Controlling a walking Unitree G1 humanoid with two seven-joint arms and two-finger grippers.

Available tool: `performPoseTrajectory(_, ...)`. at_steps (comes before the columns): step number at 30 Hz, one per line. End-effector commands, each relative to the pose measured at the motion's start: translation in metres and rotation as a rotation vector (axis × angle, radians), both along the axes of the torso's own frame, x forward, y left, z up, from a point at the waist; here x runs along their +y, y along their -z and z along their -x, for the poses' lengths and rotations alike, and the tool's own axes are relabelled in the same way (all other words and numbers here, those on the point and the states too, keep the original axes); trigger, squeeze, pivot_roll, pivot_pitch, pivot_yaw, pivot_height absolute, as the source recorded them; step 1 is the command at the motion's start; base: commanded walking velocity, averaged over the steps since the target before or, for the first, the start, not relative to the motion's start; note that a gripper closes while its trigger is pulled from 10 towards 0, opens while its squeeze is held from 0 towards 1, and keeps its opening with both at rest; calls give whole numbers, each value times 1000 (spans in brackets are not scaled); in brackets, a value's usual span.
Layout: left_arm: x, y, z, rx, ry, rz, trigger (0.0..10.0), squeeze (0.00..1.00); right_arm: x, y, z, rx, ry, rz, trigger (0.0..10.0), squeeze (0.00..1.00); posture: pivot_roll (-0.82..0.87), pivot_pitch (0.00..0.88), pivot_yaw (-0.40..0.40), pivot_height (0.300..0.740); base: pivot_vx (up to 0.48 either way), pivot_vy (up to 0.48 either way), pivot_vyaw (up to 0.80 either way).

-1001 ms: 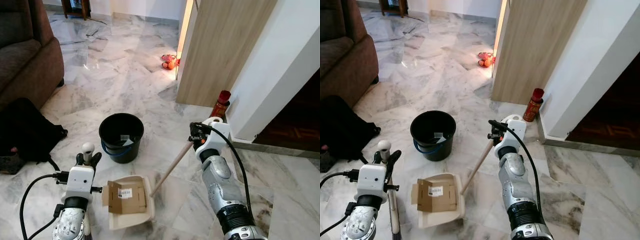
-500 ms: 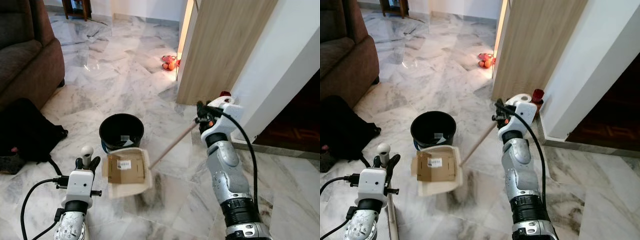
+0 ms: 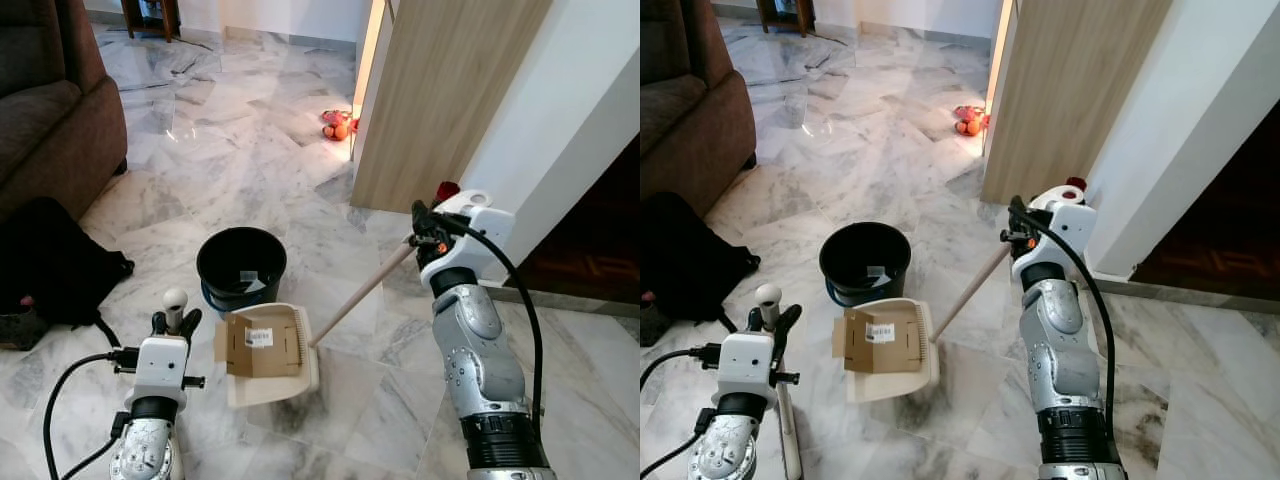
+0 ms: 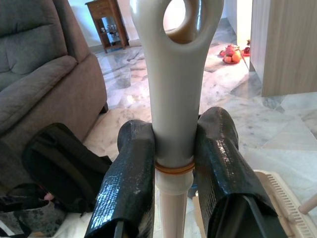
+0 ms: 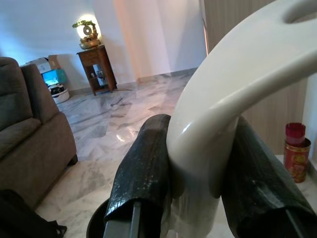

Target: Sweep floor

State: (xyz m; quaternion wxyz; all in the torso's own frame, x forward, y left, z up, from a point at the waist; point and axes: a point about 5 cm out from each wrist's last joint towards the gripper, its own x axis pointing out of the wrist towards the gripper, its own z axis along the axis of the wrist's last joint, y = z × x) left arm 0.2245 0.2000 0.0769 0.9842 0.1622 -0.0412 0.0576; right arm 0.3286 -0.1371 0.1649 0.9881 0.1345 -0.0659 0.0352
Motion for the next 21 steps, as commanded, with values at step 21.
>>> performPoseTrajectory(21, 2, 16, 12, 35, -18, -3, 10000, 0, 11, -60, -10, -183, -18, -87, 10000, 0, 144, 89, -101, 740, 0, 0, 0)
